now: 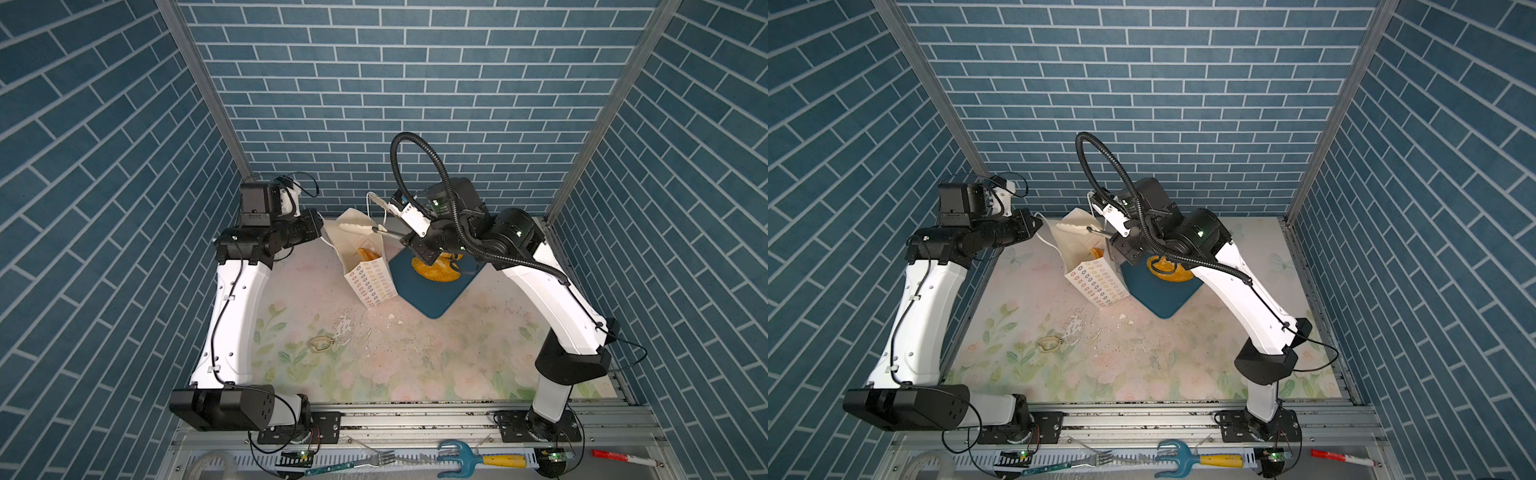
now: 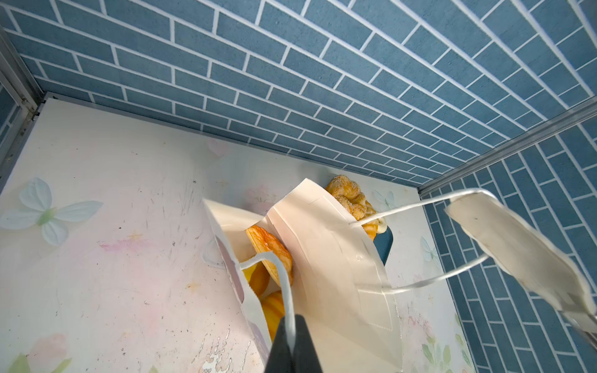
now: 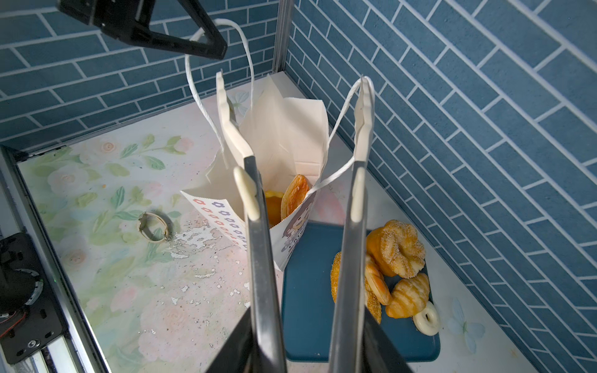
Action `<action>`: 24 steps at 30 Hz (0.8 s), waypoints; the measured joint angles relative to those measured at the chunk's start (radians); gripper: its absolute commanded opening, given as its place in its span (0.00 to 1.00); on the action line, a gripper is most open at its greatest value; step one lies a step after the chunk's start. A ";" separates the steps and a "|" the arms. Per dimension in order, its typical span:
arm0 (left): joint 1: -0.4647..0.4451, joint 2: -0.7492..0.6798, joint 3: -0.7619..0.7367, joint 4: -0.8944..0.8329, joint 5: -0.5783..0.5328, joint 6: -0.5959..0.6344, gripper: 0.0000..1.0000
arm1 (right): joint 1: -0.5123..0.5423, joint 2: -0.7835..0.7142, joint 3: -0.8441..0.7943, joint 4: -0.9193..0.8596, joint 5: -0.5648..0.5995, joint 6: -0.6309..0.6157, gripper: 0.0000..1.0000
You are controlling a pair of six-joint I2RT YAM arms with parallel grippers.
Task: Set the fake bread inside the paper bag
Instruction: 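Withdraw the tongs with the right gripper back over the tray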
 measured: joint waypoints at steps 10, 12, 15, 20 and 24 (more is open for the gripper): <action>0.000 0.025 0.023 -0.009 0.032 0.001 0.00 | -0.018 -0.026 -0.079 0.003 -0.151 0.027 0.40; 0.000 0.027 0.032 -0.010 0.033 0.003 0.00 | -0.021 -0.024 -0.098 0.014 -0.176 0.037 0.40; 0.000 0.034 0.057 -0.023 0.033 0.010 0.00 | -0.029 -0.022 -0.122 0.027 -0.211 0.053 0.39; 0.001 0.046 0.089 -0.037 0.032 0.021 0.00 | -0.041 -0.018 -0.128 0.044 -0.275 0.072 0.37; 0.006 0.048 0.090 -0.050 0.032 0.032 0.00 | -0.043 -0.015 -0.127 0.043 -0.291 0.078 0.37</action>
